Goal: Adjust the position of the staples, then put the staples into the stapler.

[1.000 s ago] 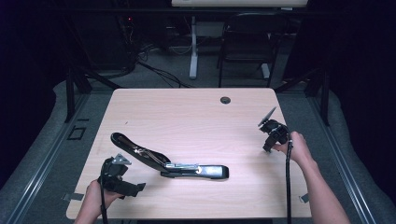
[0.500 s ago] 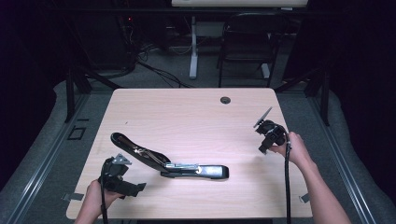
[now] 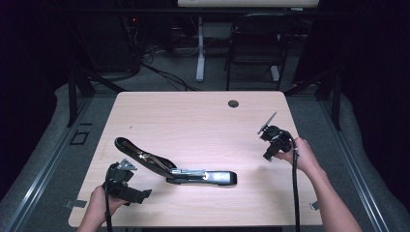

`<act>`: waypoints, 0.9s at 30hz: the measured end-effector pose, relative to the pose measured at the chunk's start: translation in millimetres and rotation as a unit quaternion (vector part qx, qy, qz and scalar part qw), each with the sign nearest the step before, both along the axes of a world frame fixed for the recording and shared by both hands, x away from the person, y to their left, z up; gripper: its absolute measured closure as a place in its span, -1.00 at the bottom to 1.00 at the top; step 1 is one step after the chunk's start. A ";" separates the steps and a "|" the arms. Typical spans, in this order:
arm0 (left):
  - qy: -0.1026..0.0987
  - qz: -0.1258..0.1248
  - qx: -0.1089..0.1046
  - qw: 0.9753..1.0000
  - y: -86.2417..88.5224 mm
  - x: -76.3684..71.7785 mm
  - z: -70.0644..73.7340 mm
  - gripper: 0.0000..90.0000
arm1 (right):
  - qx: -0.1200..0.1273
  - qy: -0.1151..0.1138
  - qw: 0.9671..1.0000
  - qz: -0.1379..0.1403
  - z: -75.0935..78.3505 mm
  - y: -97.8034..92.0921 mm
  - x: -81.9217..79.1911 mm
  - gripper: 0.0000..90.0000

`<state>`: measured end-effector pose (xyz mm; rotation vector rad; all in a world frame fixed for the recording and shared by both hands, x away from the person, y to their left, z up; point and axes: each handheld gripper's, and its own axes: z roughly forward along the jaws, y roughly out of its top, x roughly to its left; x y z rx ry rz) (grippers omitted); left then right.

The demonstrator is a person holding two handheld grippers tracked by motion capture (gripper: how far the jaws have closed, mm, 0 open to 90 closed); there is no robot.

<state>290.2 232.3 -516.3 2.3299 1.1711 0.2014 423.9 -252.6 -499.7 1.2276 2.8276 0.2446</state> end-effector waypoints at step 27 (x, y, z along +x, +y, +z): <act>-0.002 -0.001 -0.002 1.000 -0.2 0.5 0.7 -1.00 | 0.008 0.000 0.999 0.037 7.1 21.9 -7.7 0.74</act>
